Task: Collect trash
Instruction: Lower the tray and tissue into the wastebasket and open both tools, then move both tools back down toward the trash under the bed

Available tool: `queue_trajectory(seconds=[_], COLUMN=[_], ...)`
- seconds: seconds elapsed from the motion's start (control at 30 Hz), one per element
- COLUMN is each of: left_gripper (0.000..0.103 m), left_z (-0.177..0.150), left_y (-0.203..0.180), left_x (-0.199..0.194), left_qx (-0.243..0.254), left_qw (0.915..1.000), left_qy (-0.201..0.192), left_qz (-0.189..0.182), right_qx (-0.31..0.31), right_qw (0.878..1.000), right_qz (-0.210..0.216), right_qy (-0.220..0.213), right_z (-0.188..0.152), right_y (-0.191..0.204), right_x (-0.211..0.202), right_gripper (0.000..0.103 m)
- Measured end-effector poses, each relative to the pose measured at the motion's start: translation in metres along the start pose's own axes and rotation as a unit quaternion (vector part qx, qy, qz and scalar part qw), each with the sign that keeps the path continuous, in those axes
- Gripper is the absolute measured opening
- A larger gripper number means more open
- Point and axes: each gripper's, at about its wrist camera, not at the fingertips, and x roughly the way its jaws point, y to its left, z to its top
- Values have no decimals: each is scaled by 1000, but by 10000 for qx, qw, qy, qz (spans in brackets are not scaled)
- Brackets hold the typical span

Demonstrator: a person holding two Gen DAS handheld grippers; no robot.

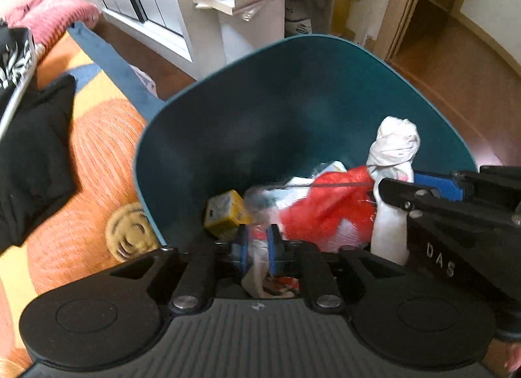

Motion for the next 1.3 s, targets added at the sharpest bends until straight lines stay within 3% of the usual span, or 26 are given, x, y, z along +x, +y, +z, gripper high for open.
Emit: queue_trajectory(seconds=[0.03, 0.1, 0.13, 0.43, 0.5, 0.97, 1.17, 1.23, 1.3], left_gripper=[35, 52, 54, 56, 58, 59, 65, 73, 75], left_z=[-1, -3, -5, -21, -25, -81, -115, -126, -140], left_y=[0, 0, 1, 16, 18, 56, 88, 102, 118], left_x=[-1, -4, -7, -44, -55, -139, -170, -178, -187], left_qx=[-29, -50, -63, -354, -407, -522, -740, -862, -1001], left_qw=[10000, 10000, 10000, 9983, 9980, 9944, 9910, 9893, 9870], left_qy=[-3, -31, -73, -342, -379, -882, -1090, -1147, -1232], left_qz=[-44, -32, 17, -326, -308, -252, -222, -251, -264], right_qx=[-18, -64, -70, -98, -97, -769, -1131, -1222, -1292], right_qw=[10000, 9999, 9999, 9994, 9991, 9918, 9846, 9823, 9802], right_qz=[-14, -86, -68, 202, 293, 773, 1096, 1209, 1318], right_qy=[-10, -23, -30, -251, -298, -666, -756, -745, -715], right_z=[0, 0, 0, -6, -8, -24, -37, -42, -48], right_y=[1, 2, 1, 10, 14, 72, 114, 128, 141], right_x=[-3, -9, -12, -55, -66, -135, -157, -160, -161], right_gripper=[25, 30, 33, 40, 46, 50, 51, 52, 53])
